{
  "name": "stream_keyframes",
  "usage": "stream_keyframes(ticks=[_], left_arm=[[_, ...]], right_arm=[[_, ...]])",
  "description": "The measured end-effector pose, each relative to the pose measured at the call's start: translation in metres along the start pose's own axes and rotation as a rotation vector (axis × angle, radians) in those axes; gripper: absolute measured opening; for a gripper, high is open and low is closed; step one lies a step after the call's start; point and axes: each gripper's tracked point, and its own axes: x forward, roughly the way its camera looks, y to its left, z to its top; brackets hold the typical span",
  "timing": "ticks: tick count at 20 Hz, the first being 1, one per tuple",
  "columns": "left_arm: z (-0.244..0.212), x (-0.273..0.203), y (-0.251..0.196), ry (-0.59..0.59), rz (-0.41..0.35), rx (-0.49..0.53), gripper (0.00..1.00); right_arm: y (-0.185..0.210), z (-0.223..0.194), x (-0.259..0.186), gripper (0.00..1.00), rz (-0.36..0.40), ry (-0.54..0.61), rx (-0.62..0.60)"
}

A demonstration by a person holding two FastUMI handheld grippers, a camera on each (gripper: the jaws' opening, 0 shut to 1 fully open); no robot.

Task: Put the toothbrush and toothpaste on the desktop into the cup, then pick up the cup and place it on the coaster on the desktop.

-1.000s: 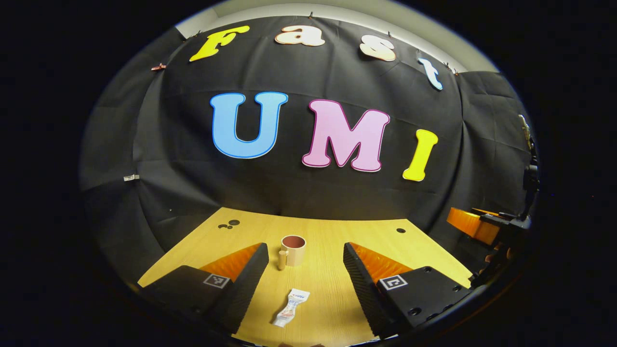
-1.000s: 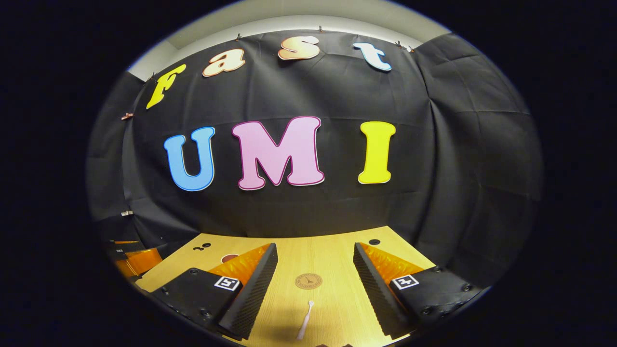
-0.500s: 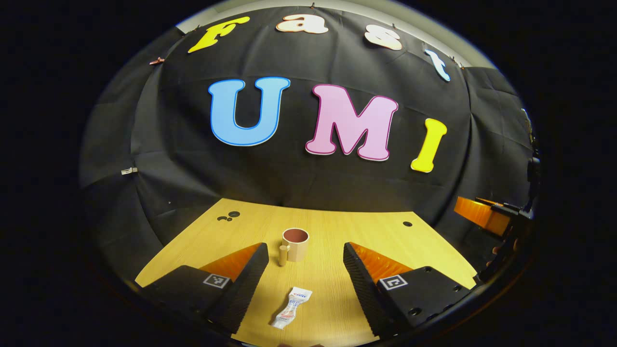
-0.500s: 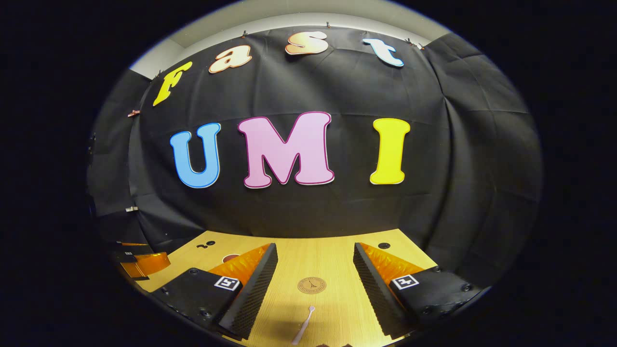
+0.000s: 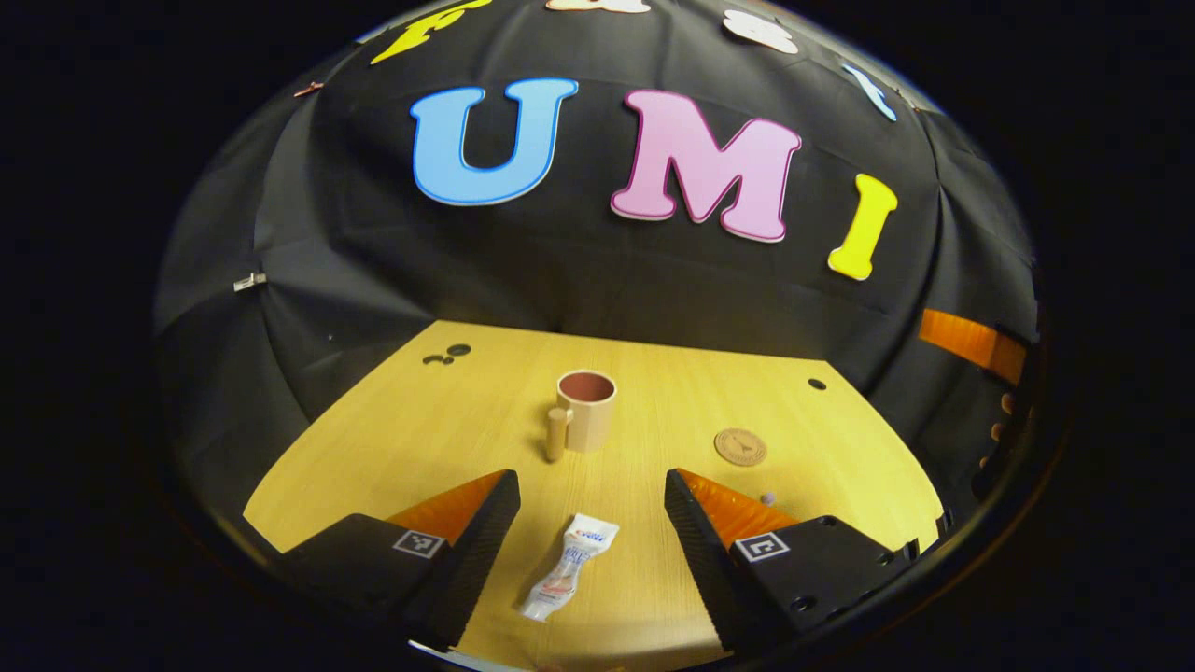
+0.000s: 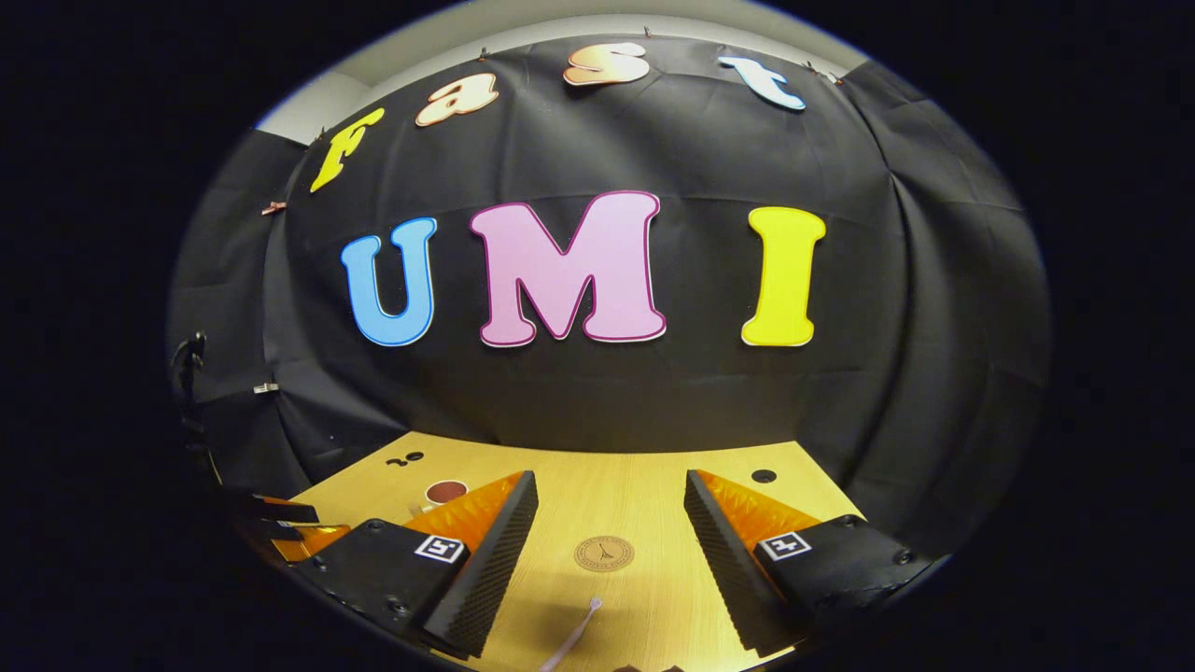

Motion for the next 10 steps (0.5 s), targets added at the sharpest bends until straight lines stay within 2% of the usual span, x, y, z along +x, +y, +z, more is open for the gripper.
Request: stream_keyframes(ticks=[7,10], left_arm=[[-0.078,0.035,0.011,0.179,0.039,0.081,0.97],[-0.101,0.051,0.009,0.240,0.030,0.111,0.97]], right_arm=[[0.000,-0.024,0.029,0.97,0.047,0.058,0.009],[-0.004,-0.036,0.036,0.97,0.055,0.081,0.025]])
